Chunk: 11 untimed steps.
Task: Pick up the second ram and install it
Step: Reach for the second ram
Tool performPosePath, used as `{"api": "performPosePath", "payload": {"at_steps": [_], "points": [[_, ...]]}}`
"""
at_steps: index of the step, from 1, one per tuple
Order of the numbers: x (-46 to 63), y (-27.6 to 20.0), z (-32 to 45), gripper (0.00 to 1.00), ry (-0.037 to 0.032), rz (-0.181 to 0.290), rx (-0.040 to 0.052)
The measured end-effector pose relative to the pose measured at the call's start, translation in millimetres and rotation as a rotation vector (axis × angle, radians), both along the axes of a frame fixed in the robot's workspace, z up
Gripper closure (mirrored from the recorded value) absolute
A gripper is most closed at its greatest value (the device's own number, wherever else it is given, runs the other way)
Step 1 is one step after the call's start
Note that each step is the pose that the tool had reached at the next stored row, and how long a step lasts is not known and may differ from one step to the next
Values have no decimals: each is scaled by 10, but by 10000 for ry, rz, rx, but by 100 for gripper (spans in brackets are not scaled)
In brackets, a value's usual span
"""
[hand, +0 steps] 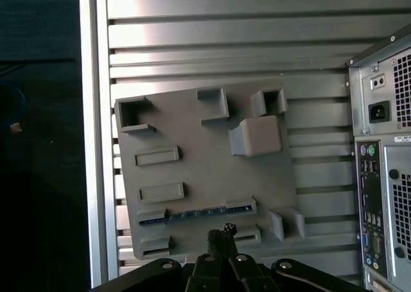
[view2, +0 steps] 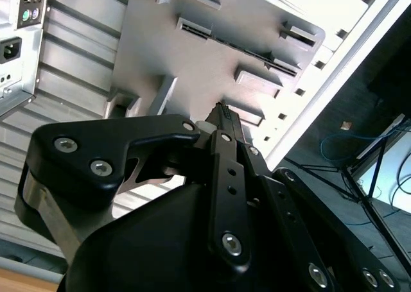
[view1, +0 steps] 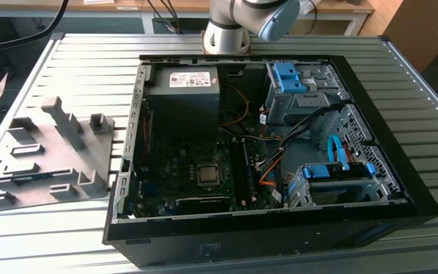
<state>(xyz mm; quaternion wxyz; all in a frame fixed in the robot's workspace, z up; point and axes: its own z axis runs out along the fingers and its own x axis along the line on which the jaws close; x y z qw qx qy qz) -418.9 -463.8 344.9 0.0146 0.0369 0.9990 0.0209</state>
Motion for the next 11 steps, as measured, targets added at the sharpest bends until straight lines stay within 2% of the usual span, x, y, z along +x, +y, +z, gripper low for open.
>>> {"api": "performPosePath", "payload": {"at_steps": [11], "points": [[-62,-39,-71,90,0,-1,0]]}}
